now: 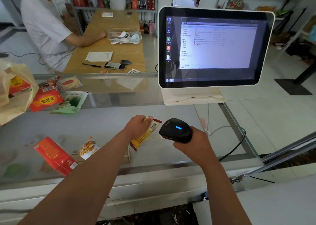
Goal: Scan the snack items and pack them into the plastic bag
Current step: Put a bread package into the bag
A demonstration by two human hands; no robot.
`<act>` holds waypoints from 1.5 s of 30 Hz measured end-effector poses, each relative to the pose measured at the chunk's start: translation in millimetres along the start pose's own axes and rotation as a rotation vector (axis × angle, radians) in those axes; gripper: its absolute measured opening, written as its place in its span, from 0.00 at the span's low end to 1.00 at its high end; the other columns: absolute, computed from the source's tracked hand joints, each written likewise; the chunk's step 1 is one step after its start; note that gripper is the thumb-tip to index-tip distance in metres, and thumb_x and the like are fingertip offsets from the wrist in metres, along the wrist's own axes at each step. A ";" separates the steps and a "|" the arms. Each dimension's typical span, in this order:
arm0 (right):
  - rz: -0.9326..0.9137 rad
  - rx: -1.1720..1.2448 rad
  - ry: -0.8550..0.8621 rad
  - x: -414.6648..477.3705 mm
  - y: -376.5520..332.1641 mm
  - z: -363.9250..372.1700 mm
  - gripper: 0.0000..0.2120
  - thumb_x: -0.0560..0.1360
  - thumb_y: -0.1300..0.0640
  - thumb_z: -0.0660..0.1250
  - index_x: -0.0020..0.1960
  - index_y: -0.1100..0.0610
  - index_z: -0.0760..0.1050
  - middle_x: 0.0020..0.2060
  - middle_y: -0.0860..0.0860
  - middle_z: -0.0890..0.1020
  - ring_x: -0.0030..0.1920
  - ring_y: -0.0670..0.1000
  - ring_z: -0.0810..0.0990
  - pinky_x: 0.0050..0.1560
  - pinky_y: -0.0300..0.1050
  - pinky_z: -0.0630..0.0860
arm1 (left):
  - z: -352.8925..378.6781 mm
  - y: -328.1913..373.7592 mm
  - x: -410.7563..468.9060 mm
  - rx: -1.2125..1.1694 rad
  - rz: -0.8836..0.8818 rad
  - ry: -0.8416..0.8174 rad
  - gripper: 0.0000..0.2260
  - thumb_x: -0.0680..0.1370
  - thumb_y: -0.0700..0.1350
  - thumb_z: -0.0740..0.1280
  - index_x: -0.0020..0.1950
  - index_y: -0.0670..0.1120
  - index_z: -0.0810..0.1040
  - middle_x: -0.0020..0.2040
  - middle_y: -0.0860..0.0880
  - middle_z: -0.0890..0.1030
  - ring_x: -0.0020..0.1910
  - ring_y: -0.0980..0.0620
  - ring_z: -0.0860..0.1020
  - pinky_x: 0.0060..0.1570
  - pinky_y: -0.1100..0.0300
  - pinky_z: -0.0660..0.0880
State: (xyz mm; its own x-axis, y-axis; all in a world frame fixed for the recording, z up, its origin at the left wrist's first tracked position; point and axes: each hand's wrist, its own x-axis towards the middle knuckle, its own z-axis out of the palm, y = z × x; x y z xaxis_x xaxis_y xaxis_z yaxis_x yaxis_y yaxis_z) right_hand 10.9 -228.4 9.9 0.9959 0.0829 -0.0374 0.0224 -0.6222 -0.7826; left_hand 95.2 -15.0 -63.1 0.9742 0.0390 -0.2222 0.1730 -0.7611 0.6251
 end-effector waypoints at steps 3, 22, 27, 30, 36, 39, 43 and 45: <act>0.004 -0.001 0.007 -0.1 -0.2 -1.0 0.13 0.66 0.59 0.75 0.45 0.49 0.74 0.35 0.43 0.79 0.40 0.43 0.79 0.39 0.31 0.74 | 0.3 0.3 -0.9 -0.005 -0.002 0.004 0.17 0.82 0.58 0.55 0.49 0.46 0.75 0.44 0.48 0.78 0.41 0.51 0.78 0.38 0.63 0.70; 0.027 -0.124 -0.025 2.0 22.8 40.7 0.20 0.71 0.63 0.70 0.61 0.56 0.70 0.60 0.52 0.64 0.47 0.44 0.74 0.51 0.28 0.69 | -3.1 4.7 -16.7 -0.024 -0.048 0.058 0.18 0.82 0.57 0.54 0.48 0.46 0.75 0.39 0.51 0.75 0.36 0.56 0.74 0.33 0.64 0.69; 0.004 -0.219 0.006 2.6 20.7 57.7 0.20 0.73 0.63 0.69 0.64 0.58 0.70 0.62 0.54 0.64 0.54 0.55 0.78 0.61 0.45 0.74 | -6.0 -3.3 -34.7 -0.088 -0.076 0.087 0.18 0.82 0.57 0.55 0.40 0.47 0.72 0.36 0.52 0.74 0.35 0.56 0.72 0.33 0.62 0.66; 0.031 -0.283 -0.020 1.6 17.6 61.6 0.27 0.73 0.61 0.69 0.70 0.58 0.64 0.65 0.55 0.65 0.61 0.56 0.73 0.64 0.47 0.71 | -10.3 -4.0 -43.1 -0.120 -0.060 0.096 0.18 0.82 0.57 0.55 0.41 0.46 0.73 0.36 0.52 0.74 0.35 0.56 0.73 0.33 0.62 0.67; 0.033 -0.400 0.091 -14.2 -32.7 76.8 0.36 0.74 0.48 0.66 0.76 0.56 0.54 0.73 0.56 0.59 0.73 0.58 0.56 0.71 0.55 0.56 | -39.4 -5.5 -62.7 -0.340 0.004 0.159 0.18 0.82 0.56 0.56 0.47 0.43 0.74 0.39 0.52 0.75 0.39 0.54 0.74 0.35 0.63 0.67; -0.008 -0.077 0.031 -21.5 -87.0 103.5 0.29 0.76 0.47 0.66 0.73 0.53 0.63 0.65 0.52 0.74 0.64 0.49 0.71 0.62 0.43 0.69 | -74.0 -20.0 -76.1 -0.564 0.028 0.183 0.18 0.81 0.57 0.58 0.50 0.43 0.77 0.43 0.48 0.80 0.45 0.49 0.79 0.44 0.58 0.75; 0.002 0.284 -0.148 -33.3 -166.5 161.8 0.18 0.76 0.49 0.67 0.64 0.42 0.69 0.48 0.39 0.79 0.44 0.34 0.78 0.39 0.27 0.73 | -137.6 -60.1 -107.8 -0.904 0.002 0.212 0.15 0.81 0.55 0.61 0.50 0.44 0.79 0.44 0.44 0.83 0.43 0.48 0.82 0.46 0.54 0.80; -0.018 0.332 -0.156 -39.2 -198.7 194.2 0.17 0.75 0.52 0.67 0.63 0.44 0.71 0.48 0.42 0.81 0.43 0.37 0.80 0.40 0.30 0.77 | -171.3 -90.9 -123.8 -0.964 -0.068 0.294 0.14 0.81 0.53 0.61 0.51 0.43 0.78 0.44 0.44 0.83 0.42 0.49 0.82 0.46 0.54 0.79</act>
State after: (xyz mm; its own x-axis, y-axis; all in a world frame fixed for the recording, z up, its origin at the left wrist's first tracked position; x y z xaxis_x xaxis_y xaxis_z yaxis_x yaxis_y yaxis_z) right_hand -49.7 43.1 46.2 0.9695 0.2255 -0.0959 -0.0151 -0.3353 -0.9420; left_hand -16.3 160.3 35.8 0.9325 0.3198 -0.1679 0.1459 0.0916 0.9851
